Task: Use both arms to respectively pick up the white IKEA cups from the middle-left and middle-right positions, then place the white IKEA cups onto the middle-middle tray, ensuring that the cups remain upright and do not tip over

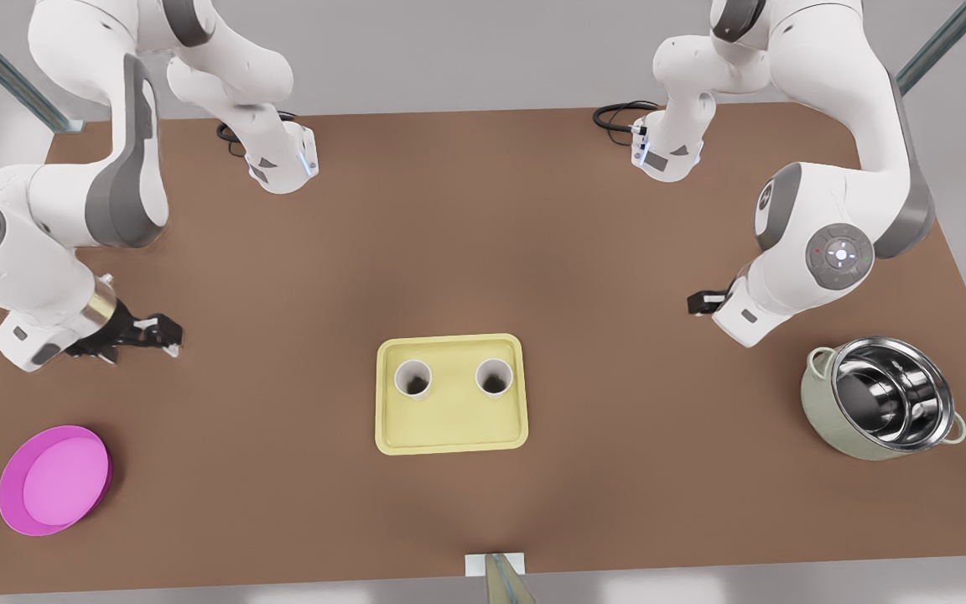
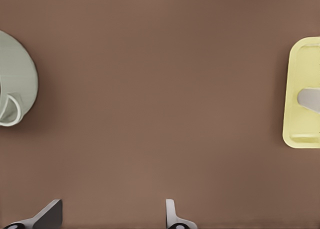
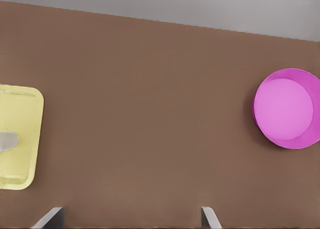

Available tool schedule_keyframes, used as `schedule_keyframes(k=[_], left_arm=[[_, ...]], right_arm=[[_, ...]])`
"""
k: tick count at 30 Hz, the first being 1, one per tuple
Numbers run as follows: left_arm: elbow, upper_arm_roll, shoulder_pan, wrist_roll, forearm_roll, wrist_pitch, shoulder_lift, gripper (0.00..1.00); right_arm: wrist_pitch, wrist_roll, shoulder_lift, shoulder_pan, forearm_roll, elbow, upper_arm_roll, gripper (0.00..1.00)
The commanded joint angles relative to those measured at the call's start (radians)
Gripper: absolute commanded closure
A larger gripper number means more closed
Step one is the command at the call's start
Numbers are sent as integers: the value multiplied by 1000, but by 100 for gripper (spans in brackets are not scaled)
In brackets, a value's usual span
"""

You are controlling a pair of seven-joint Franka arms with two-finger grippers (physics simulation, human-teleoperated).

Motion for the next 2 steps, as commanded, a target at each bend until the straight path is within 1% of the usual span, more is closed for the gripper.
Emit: schedule_keyframes(k=[1, 2], left_arm=[[2, 0, -1, 113, -1, -7, -1, 0], [0, 0, -1, 113, -1, -7, -1, 0]], right_arm=[[-181, -84, -30, -2, 3, -1, -1, 0], [-181, -84, -31, -2, 3, -2, 0, 0]])
